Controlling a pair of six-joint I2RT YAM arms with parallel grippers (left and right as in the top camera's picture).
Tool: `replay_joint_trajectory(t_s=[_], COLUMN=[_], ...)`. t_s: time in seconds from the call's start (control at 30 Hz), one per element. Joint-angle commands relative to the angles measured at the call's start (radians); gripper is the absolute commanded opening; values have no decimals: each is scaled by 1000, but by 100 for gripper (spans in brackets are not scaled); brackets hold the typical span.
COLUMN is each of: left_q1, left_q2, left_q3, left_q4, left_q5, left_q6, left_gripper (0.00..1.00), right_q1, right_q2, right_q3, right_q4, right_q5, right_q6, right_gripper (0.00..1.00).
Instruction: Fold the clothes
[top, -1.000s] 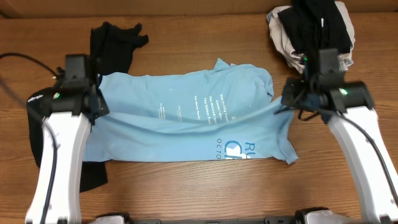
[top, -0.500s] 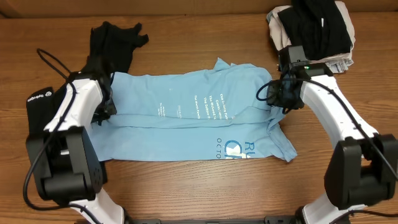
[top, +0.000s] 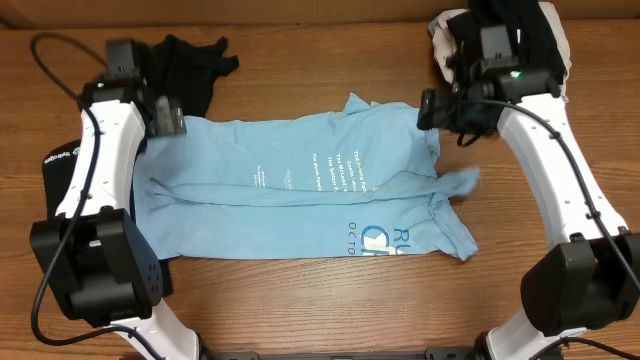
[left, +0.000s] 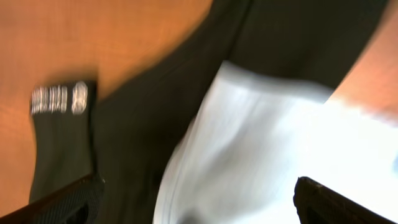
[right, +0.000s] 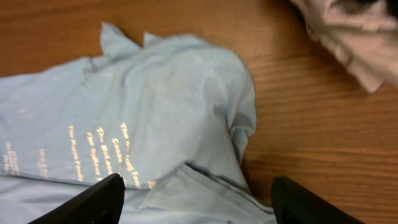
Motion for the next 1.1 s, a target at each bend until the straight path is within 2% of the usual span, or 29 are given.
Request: replay_joint_trajectory(t_s=[0.0,0.17,0.5,0.6,0.97,1.07], left_q1=[14,32,40,50,92,92], left_q2=[14,80,202,228,286,286], left_q3=[13,13,13,13,13,13], left_q4=[59,141,207,233,261,268], left_q5=[134,208,195,194,201,202], left_q6=[127,127,127,127,129,138], left_gripper=[97,94,88,80,85,78], right_q1=[-2,-2,-2,-2,-2,-2], right_q2=[-17,-17,-17,-17,-17,-17], right_q3=[24,23,23,23,23,23], right_q4=[-12,-22,-21,-20,-8,-4], right_q5=[-17,-17,-17,-16,-16,-17], right_q6=[-19,-16,-14,-14,-14,-14], right_gripper=[79,79,79,79,79,79])
